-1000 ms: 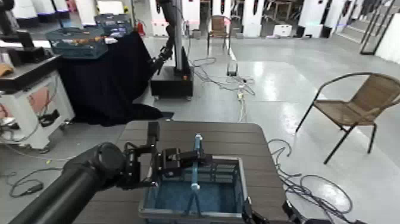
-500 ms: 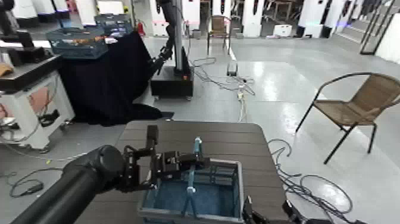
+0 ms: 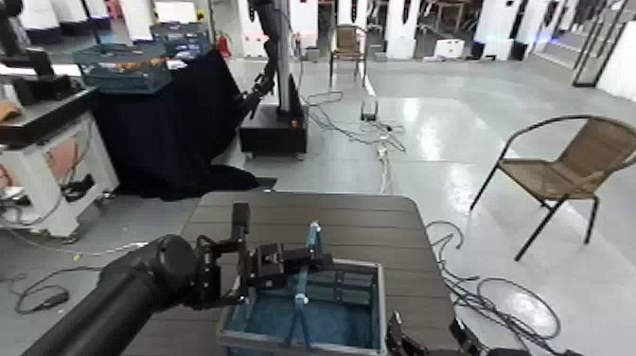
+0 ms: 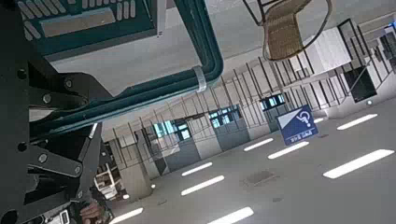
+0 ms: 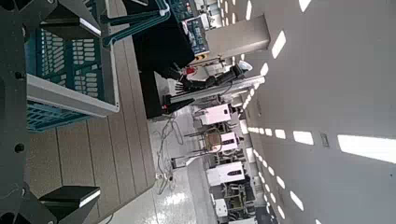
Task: Place the crate on the table.
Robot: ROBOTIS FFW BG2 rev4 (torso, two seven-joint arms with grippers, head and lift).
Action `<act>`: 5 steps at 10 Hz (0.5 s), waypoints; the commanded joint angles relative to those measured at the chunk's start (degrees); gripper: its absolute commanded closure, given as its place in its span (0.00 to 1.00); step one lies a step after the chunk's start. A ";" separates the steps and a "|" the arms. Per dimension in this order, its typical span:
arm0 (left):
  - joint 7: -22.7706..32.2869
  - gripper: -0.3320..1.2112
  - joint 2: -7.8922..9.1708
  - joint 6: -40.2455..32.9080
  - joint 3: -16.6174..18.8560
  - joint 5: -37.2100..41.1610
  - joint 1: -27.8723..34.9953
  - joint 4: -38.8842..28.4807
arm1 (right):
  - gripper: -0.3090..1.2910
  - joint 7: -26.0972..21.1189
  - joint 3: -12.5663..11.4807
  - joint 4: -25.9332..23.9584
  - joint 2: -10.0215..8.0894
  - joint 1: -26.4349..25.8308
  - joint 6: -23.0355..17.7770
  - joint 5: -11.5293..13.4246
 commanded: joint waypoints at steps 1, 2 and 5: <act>0.23 0.93 -0.08 -0.62 0.64 -0.03 0.45 0.68 | 0.27 -0.01 0.00 0.00 0.02 0.00 -0.04 -0.10; 0.23 0.85 -0.16 -1.67 1.08 0.06 0.62 0.94 | 0.27 -0.01 0.00 0.00 0.02 0.00 -0.04 -0.10; 0.14 0.22 -0.25 -3.25 2.31 0.15 1.33 0.94 | 0.27 -0.01 -0.09 -0.09 -0.07 0.09 -0.04 -0.19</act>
